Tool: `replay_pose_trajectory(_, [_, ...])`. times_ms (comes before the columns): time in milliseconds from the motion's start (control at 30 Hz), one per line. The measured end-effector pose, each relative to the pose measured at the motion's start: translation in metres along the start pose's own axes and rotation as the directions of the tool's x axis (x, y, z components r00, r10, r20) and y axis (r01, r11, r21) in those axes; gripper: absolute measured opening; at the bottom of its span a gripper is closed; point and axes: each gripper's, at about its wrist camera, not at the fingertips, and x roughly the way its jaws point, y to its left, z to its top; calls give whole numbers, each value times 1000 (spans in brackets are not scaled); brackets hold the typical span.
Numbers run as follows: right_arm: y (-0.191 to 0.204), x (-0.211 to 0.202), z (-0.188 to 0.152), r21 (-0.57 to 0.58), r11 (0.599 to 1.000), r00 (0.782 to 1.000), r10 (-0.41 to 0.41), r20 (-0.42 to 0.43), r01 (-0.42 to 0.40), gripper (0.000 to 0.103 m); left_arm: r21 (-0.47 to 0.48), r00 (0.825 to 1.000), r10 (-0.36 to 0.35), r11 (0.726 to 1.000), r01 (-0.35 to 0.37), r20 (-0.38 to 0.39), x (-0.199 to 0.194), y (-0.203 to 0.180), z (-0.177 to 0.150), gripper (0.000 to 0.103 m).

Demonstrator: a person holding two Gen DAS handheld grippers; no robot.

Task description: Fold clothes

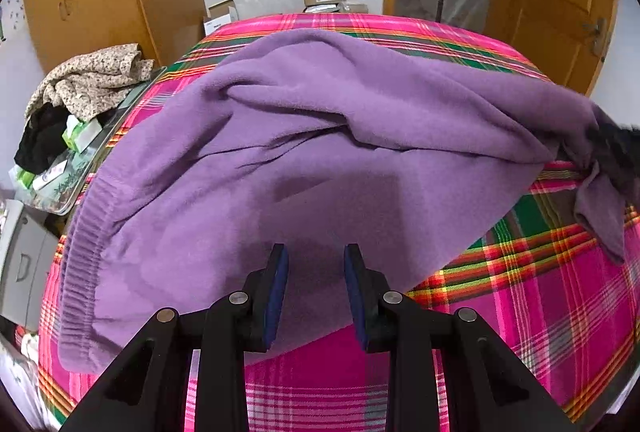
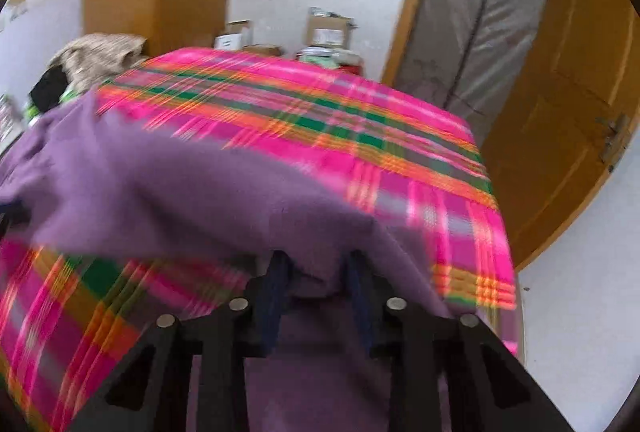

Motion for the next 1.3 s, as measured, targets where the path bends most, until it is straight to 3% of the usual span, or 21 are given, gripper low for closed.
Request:
replay_pose_trajectory(167, [-21, 36, 30, 77, 996, 998, -50, -44, 54, 28, 4, 1000, -6, 1000, 6, -8, 0, -1, 3, 29])
replay_pose_trajectory(267, [-18, 18, 31, 82, 996, 999, -27, 27, 24, 31, -2, 1000, -2, 1000, 2, -7, -1, 1, 4, 30])
replay_pose_trajectory(300, [-16, 12, 31, 81, 997, 999, -8, 49, 5, 32, -3, 1000, -1, 1000, 1, -6, -1, 2, 4, 30])
replay_pose_trajectory(400, [-4, -6, 21, 35, 986, 984, 162, 78, -165, 33, -2, 1000, -5, 1000, 5, -1, -1, 1, 5, 30])
replay_pose_trajectory(533, [39, -12, 3, -108, 937, 942, 335, 9, -332, 33, -3, 1000, -11, 1000, 11, 3, 0, 1, 7, 30])
replay_pose_trajectory(767, [89, 24, -5, -171, 891, 906, 404, -126, -421, 30, -22, 1000, -2, 1000, 2, -1, -2, 8, 3, 30])
replay_pose_trajectory(833, [85, 26, 1, -143, 892, 902, 415, -120, -429, 5, -28, 1000, 2, 1000, -3, -6, -2, 11, 1, 30])
replay_pose_trajectory(867, [82, 26, 5, -130, 892, 900, 420, -113, -432, 3, -30, 1000, 3, 1000, -3, -7, -1, 12, 0, 30])
replay_pose_trajectory(1067, [68, -11, 55, -142, 915, 921, 387, 41, -378, 3, -33, 1000, -8, 999, 8, -4, 0, 16, -2, 30])
replay_pose_trajectory(1300, [69, -31, 147, -128, 970, 947, 230, 223, -206, 2, -44, 1000, -22, 999, 22, -1, 0, 22, -3, 30])
